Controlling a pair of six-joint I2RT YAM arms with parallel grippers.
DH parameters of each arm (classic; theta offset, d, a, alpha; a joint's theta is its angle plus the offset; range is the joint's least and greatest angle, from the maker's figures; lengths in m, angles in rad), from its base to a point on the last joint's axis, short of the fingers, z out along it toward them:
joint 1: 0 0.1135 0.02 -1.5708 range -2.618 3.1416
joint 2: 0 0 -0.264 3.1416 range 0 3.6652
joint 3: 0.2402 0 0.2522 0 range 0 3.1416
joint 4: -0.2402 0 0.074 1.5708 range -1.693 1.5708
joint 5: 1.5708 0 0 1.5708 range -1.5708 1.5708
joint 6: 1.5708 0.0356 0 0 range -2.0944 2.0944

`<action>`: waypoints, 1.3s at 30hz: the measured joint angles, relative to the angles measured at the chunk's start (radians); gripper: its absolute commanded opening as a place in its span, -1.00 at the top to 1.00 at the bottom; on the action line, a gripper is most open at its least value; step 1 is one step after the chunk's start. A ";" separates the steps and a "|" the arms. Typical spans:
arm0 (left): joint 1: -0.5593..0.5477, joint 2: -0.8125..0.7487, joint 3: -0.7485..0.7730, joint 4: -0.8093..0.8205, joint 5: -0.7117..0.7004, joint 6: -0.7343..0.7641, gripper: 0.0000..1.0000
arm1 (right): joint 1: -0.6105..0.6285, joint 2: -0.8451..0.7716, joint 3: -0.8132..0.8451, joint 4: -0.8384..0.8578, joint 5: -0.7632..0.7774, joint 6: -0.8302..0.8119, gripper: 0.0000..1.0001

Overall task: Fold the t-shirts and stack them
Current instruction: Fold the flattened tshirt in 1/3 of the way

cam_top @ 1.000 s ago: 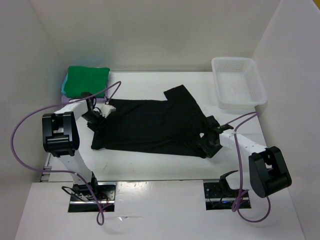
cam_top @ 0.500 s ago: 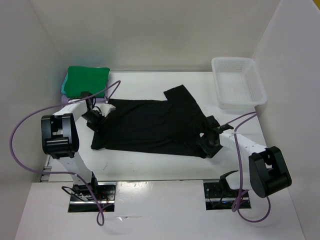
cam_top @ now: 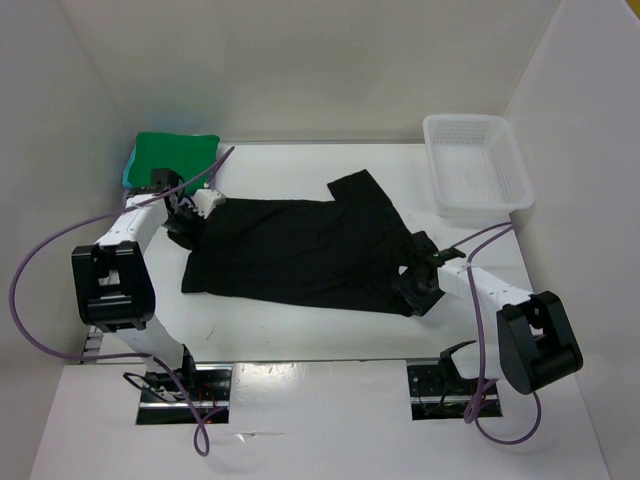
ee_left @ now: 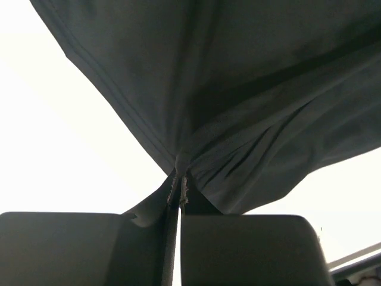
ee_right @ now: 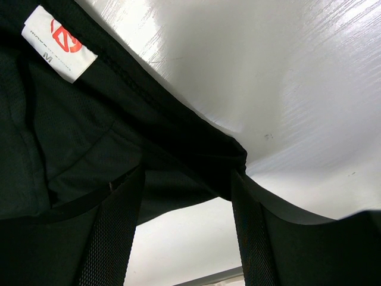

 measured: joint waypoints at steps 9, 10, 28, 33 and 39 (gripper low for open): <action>0.000 0.090 -0.002 0.101 -0.073 -0.049 0.29 | 0.001 0.001 0.002 0.001 0.002 0.001 -0.41; 0.000 0.092 -0.002 0.110 -0.080 -0.053 0.13 | 0.003 0.001 0.003 0.001 0.004 0.003 -0.41; 0.070 0.006 -0.187 0.012 -0.102 -0.007 -0.34 | 0.124 0.018 0.038 -0.077 0.061 0.084 -0.50; 0.066 0.086 -0.157 -0.009 -0.134 -0.012 -0.02 | 0.125 0.118 0.086 -0.085 0.064 0.074 0.22; 0.065 0.121 -0.124 -0.021 -0.148 -0.019 1.00 | 0.126 0.127 0.098 -0.079 0.064 0.079 0.60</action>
